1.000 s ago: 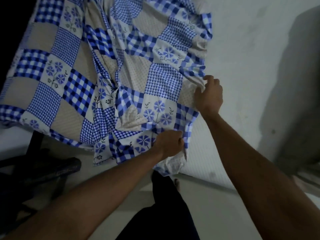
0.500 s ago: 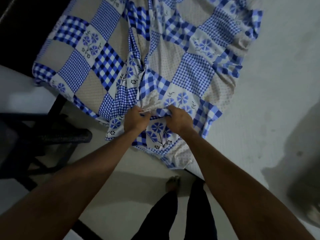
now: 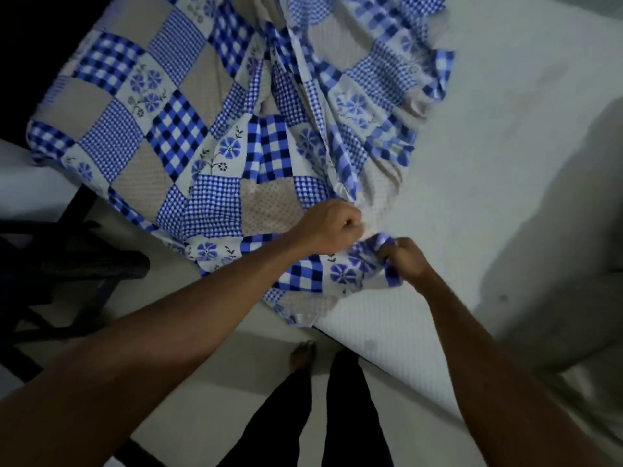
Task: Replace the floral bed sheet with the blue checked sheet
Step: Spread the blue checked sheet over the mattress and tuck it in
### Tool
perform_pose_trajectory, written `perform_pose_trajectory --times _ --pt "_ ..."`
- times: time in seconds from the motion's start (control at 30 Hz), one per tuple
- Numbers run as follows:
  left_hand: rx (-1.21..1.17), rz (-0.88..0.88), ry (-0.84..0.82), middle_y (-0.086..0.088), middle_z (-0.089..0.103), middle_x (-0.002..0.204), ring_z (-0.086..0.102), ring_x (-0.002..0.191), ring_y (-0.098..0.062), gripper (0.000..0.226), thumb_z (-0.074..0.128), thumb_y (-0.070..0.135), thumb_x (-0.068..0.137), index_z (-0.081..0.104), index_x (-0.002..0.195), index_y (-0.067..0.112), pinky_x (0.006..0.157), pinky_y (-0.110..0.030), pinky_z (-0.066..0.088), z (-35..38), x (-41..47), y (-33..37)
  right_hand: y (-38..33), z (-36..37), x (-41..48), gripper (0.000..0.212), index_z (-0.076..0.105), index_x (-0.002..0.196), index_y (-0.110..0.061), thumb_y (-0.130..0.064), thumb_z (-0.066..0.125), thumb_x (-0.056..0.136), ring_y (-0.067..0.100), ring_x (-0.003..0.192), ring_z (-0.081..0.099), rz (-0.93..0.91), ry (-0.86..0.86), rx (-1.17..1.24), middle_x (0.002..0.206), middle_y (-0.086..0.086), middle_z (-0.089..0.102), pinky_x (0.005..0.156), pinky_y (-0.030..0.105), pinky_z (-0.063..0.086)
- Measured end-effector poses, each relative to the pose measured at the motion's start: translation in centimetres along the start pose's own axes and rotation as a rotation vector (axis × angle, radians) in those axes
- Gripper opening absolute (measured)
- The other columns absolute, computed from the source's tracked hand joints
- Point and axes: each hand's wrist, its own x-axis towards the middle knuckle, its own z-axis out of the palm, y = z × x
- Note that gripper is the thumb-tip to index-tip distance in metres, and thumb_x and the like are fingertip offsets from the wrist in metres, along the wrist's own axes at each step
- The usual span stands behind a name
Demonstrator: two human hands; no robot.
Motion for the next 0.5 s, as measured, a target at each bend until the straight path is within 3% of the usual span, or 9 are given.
perform_pose_trajectory --times 0.07,0.13,0.27,0.33,0.37,0.43,0.5 --pt "0.027 0.106 -0.064 -0.002 0.035 0.056 0.038 0.054 -0.02 0.033 0.053 0.02 0.079 0.034 0.055 0.009 0.057 -0.042 0.043 0.9 1.0 2.9 1.2 -2.1 -0.3 0.015 0.064 0.062 -0.014 -0.026 0.059 0.054 0.013 0.05 0.056 0.12 -0.249 -0.28 0.052 -0.001 0.061 0.051 0.021 0.041" --pt "0.075 0.206 -0.125 0.007 0.034 0.058 0.038 0.059 -0.016 0.03 0.052 0.02 0.079 0.036 0.053 0.016 0.059 -0.04 0.042 2.6 1.2 5.8 0.3 -4.3 -0.6 0.014 0.065 0.074 -0.018 -0.018 0.061 0.06 0.01 0.05 0.057 0.129 -0.31 -0.277 0.057 -0.001 0.064 0.046 0.016 0.038" --pt "0.08 0.217 -0.22 -0.004 0.052 0.06 0.053 0.06 -0.025 0.033 0.046 0.02 0.081 0.043 0.05 0.011 0.059 -0.043 0.045 6.8 -0.2 8.2 -2.2 -7.6 -0.2 0.039 0.065 0.108 -0.022 -0.013 0.057 0.071 0.021 0.085 0.064 -0.06 -0.048 0.194 0.105 0.007 0.07 0.074 0.032 0.045" --pt "0.174 0.239 -0.254 -0.007 0.054 0.066 0.054 0.065 -0.025 0.032 0.047 0.022 0.086 0.044 0.056 0.012 0.062 -0.039 0.044 7.9 -1.4 8.6 -4.1 -7.0 0.3 0.039 0.06 0.125 -0.022 -0.014 0.058 0.087 0.024 0.088 0.065 -0.143 0.036 0.298 0.113 0.01 0.07 0.079 0.036 0.047" --pt "0.248 0.298 -0.245 -0.006 0.053 0.07 0.053 0.069 -0.024 0.032 0.048 0.022 0.09 0.046 0.06 0.011 0.064 -0.036 0.041 8.3 -1.9 8.8 -5.0 -6.3 0.8 0.042 0.055 0.132 -0.025 -0.023 0.061 0.09 0.024 0.089 0.065 -0.169 0.059 0.237 0.116 0.009 0.069 0.08 0.038 0.048" --pt "0.251 0.374 -0.311 0.002 0.04 0.068 0.044 0.073 -0.019 0.039 0.046 0.023 0.093 0.038 0.056 0.016 0.066 -0.033 0.033 8.6 -2.7 9.7 -6.4 -4.6 1.9 0.067 0.039 0.146 -0.031 -0.048 0.067 0.087 0.028 0.104 0.064 -0.2 0.058 -0.125 0.131 0.009 0.063 0.087 0.042 0.05" --pt "0.165 0.392 -0.371 0.004 0.031 0.06 0.039 0.066 -0.018 0.04 0.042 0.021 0.089 0.032 0.05 0.013 0.062 -0.036 0.035 8.7 -3.3 11.1 -6.5 -3.2 2.6 0.068 0.035 0.149 -0.025 -0.046 0.062 0.09 0.034 0.117 0.059 -0.197 0.062 -0.481 0.138 0.013 0.057 0.094 0.042 0.047"
